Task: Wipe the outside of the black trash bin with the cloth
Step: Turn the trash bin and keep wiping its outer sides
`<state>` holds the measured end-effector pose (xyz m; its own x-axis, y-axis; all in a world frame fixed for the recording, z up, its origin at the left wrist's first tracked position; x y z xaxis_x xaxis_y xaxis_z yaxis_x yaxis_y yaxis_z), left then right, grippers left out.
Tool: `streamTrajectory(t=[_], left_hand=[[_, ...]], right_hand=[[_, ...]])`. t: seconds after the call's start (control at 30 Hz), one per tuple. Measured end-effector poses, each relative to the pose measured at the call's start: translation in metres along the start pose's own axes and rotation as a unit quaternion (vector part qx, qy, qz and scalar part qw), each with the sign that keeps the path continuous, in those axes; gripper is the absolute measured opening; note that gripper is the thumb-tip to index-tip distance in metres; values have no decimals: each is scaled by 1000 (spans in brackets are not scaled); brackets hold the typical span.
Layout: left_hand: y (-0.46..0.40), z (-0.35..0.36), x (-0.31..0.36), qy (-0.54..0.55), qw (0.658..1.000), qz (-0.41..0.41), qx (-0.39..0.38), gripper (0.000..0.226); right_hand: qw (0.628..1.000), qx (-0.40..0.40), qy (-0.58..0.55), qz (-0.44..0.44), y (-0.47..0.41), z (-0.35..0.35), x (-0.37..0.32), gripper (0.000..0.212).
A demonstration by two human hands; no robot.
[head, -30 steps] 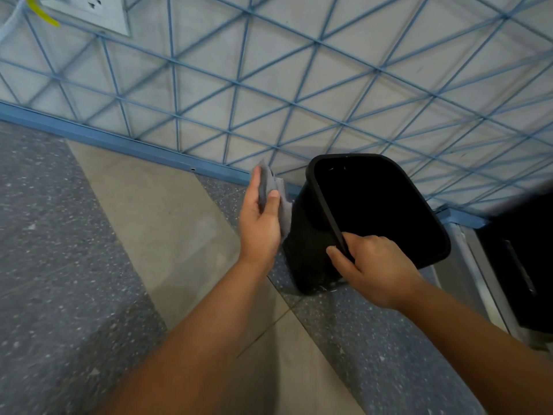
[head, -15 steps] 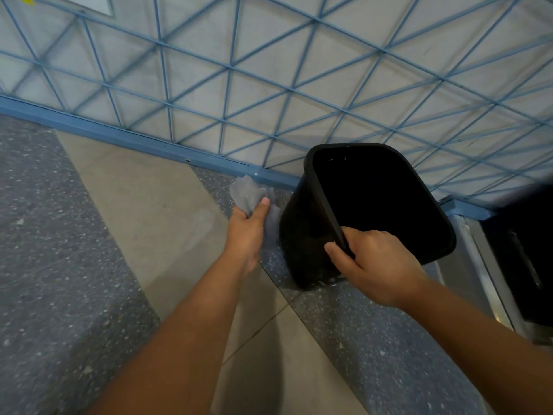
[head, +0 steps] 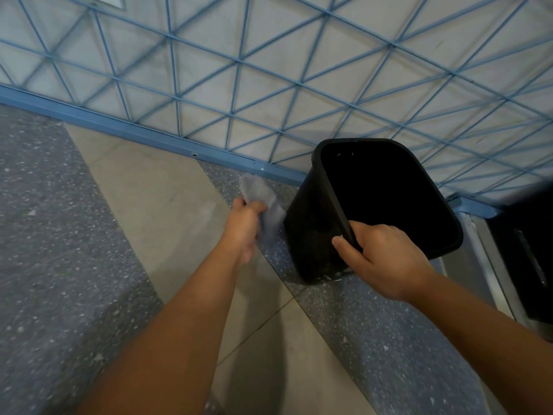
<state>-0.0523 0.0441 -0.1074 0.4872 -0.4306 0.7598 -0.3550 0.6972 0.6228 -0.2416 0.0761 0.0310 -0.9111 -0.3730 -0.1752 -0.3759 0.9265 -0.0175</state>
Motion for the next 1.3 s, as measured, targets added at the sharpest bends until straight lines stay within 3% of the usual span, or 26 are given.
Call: streamTrajectory(t=[0.07, 0.13, 0.2, 0.3, 0.4, 0.47, 0.5, 0.6, 0.67, 0.77, 0.83, 0.9, 1.0, 1.1, 1.2, 1.3], left_hand=[[-5, -2, -3, -41, 996, 77, 18, 17], [-8, -6, -4, -102, 977, 183, 48, 30], [-5, -7, -2, -132, 960, 237, 70, 38], [-2, -2, -3, -96, 983, 144, 57, 55], [1, 1, -4, -21, 998, 17, 52, 37], [3, 1, -2, -2, 998, -18, 53, 26], [1, 1, -3, 1, 998, -14, 55, 33], [4, 5, -1, 48, 999, 6, 21, 87], [5, 14, -3, 82, 997, -12, -6, 99], [21, 34, 5, 60, 998, 32, 19, 69], [37, 51, 8, 18, 990, 136, 17, 46], [44, 64, -1, -10, 970, 242, 2, 44], [40, 67, -14, -21, 952, 306, 23, 38], [26, 72, -19, -24, 947, 318, 33, 36], [1, 75, -18, -49, 959, 277, 43, 33], [-30, 68, -38, -113, 966, 226, 56, 44]], right_hand=[[1000, 1, -1, 0, 0, 0, 0, 29], [1000, 1, -5, 0, 0, 0, 1, 29], [1000, -1, -4, -2, 0, 0, 1, 29], [1000, -3, 0, -3, 0, 0, 0, 29], [1000, -3, 0, -1, 1, 0, -1, 30], [1000, -5, 0, -4, 1, -1, -2, 29], [1000, -6, -1, -5, 1, -1, -2, 29], [1000, -9, -7, -7, 0, -2, -2, 28], [1000, -11, -8, -8, 0, -2, -2, 28], [1000, -12, -5, -13, -1, -2, -1, 29], [1000, -6, -2, -26, -1, -2, -2, 29], [999, -2, -3, -40, -1, -2, -2, 28], [999, -6, -13, -51, -1, -1, 0, 31], [998, -4, -18, -65, -3, 1, 4, 31], [997, -2, -25, -67, -6, 2, 7, 31], [997, -5, -35, -66, -4, 2, 6, 34]])
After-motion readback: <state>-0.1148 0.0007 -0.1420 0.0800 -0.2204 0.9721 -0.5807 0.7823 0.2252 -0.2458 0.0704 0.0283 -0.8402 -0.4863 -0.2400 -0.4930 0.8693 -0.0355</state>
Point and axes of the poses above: each hand's wrist, its own y-axis away from the middle knuckle, its own z-axis out of the palm, x = y × z, the point moved 2 cm from there along -y, towards the middle knuckle, and after that the axes turned 12 degrees about x, right-handed, at the moved point
